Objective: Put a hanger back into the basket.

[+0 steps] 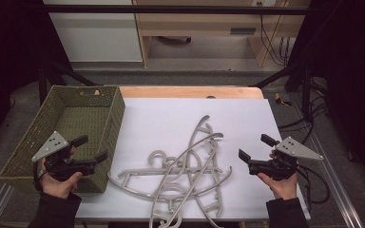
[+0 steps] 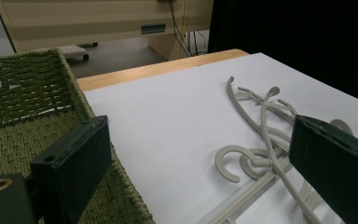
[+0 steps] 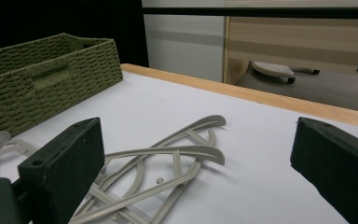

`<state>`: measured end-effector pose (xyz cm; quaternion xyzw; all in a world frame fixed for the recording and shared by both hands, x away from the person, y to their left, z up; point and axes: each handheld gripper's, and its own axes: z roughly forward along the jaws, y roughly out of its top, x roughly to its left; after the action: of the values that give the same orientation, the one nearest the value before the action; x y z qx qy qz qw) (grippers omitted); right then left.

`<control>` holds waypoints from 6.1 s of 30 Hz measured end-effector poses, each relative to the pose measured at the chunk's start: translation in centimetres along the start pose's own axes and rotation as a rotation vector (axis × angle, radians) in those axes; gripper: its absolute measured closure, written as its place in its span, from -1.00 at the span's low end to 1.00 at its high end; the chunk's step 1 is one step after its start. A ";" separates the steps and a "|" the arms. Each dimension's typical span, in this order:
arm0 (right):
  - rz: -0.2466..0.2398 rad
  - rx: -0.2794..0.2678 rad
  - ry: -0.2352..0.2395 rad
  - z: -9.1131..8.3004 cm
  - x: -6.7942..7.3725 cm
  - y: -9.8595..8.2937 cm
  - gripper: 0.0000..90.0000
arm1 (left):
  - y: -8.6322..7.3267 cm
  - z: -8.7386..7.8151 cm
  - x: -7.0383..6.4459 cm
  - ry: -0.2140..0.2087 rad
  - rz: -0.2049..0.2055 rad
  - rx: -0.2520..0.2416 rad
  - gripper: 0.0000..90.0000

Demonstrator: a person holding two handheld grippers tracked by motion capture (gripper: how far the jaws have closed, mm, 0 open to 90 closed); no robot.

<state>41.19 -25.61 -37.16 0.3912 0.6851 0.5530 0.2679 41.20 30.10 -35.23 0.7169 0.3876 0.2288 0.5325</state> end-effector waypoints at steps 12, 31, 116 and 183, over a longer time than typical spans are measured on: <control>0.000 0.006 -0.006 -0.3 0.1 0.3 -0.93 | 0.5 0.2 -1.4 -0.016 -0.001 0.005 -0.83; -0.012 0.044 -0.019 -0.1 0.8 0.7 -0.93 | 0.6 4.3 -7.0 -0.080 0.055 0.212 -0.76; -0.021 0.100 0.009 0.6 1.0 0.5 -0.91 | -2.5 16.9 -11.9 -0.050 -0.060 0.760 0.83; -0.014 0.088 0.010 0.4 0.7 0.5 -0.90 | 13.0 2.1 -2.9 0.096 0.160 0.354 0.85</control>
<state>41.22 -24.77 -36.72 0.3950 0.7130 0.5224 0.2507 45.07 24.83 -23.48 0.8162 0.3884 0.2324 0.3590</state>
